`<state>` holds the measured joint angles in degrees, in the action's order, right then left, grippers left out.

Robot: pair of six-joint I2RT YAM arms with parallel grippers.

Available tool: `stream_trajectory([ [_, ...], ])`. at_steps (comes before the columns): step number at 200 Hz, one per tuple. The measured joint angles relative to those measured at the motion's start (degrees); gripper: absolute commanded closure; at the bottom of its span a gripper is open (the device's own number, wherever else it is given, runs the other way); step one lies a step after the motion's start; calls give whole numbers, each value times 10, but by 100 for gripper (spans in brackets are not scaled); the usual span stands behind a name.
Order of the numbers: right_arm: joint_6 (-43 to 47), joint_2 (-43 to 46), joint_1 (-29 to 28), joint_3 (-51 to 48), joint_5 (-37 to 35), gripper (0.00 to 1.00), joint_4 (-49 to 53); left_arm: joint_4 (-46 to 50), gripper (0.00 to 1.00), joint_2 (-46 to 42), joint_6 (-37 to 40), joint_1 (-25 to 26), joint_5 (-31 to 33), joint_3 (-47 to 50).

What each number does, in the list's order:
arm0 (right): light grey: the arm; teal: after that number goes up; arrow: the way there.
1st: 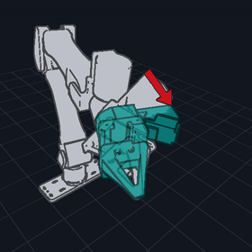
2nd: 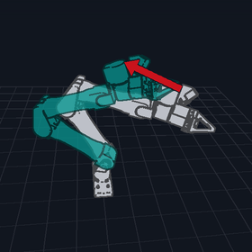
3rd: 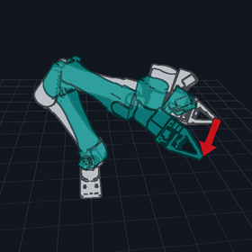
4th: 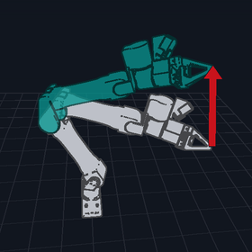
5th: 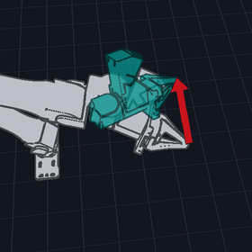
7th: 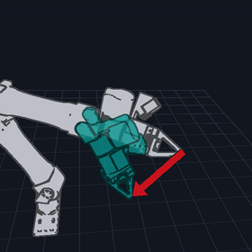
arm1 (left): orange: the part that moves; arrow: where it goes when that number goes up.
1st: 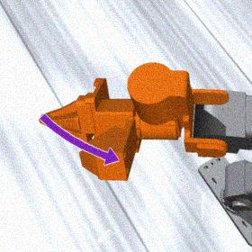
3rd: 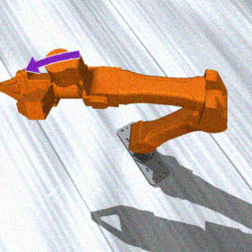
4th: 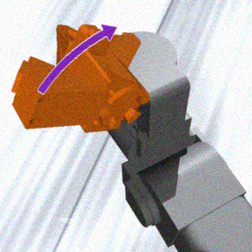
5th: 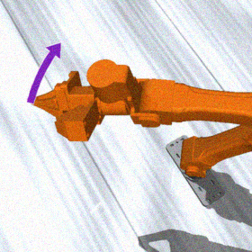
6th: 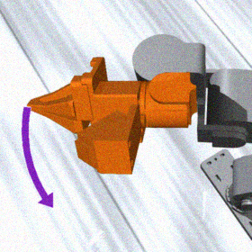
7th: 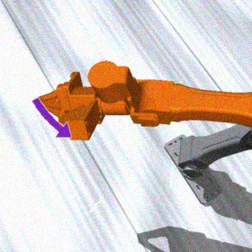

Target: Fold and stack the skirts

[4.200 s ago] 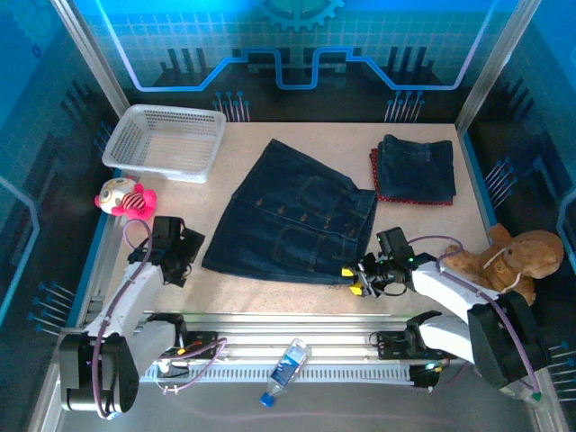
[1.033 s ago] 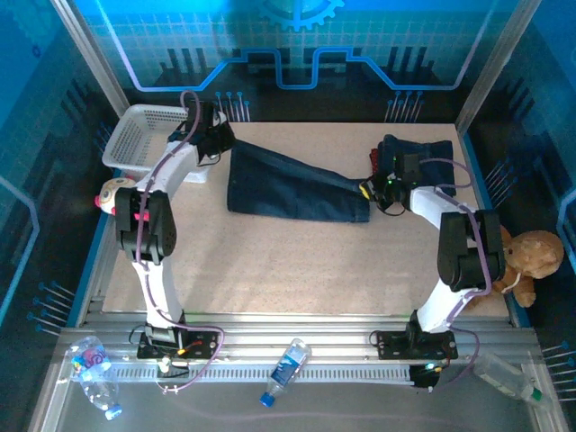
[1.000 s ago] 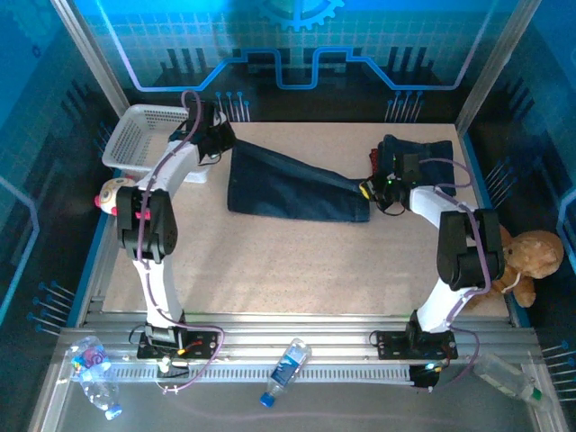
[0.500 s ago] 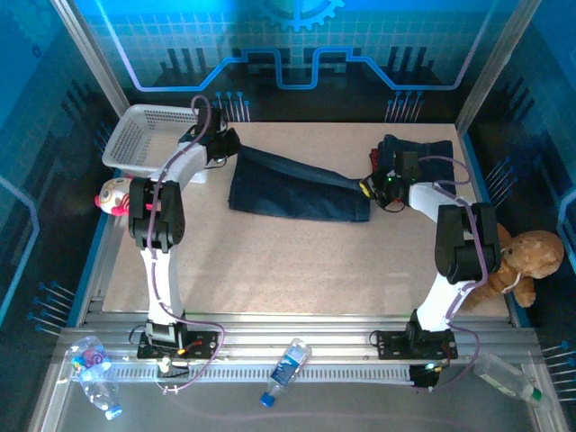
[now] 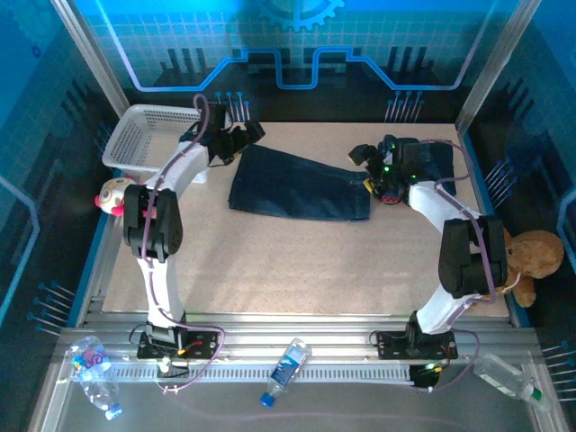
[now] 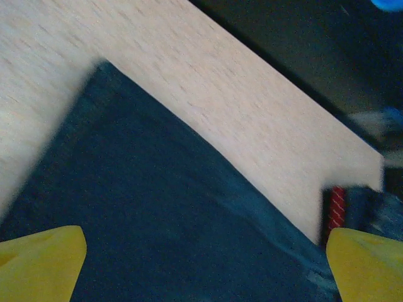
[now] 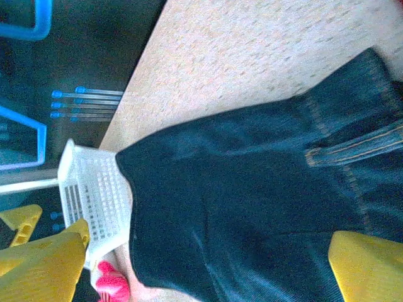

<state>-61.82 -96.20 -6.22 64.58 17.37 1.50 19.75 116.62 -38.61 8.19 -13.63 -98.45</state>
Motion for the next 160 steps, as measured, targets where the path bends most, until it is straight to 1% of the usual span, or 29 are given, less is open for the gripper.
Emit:
stream_trajectory([
  [20, 14, -6, -31, 7, -9, 0, 11, -38, 1, -27, -40, 32, -46, 60],
  [40, 26, -26, -55, 18, -11, 0, 24, -78, 1, -31, -80, 54, -79, 118],
  [55, 32, -47, -63, 27, -11, 0, 32, -100, 1, -30, -106, 56, -94, 160],
  [71, 41, -70, -65, 31, -13, 0, 46, -119, 1, -22, -126, 47, -101, 188],
  [112, 82, -105, -65, 30, -50, 0, 100, -139, 1, 0, -123, 14, -86, 229],
  [135, 102, -107, -65, 30, -54, 0, 109, -156, 1, -4, -110, 14, -83, 244],
  [160, 118, -107, -68, 23, -47, 0, 109, -197, 1, -31, -100, 14, -83, 295],
])
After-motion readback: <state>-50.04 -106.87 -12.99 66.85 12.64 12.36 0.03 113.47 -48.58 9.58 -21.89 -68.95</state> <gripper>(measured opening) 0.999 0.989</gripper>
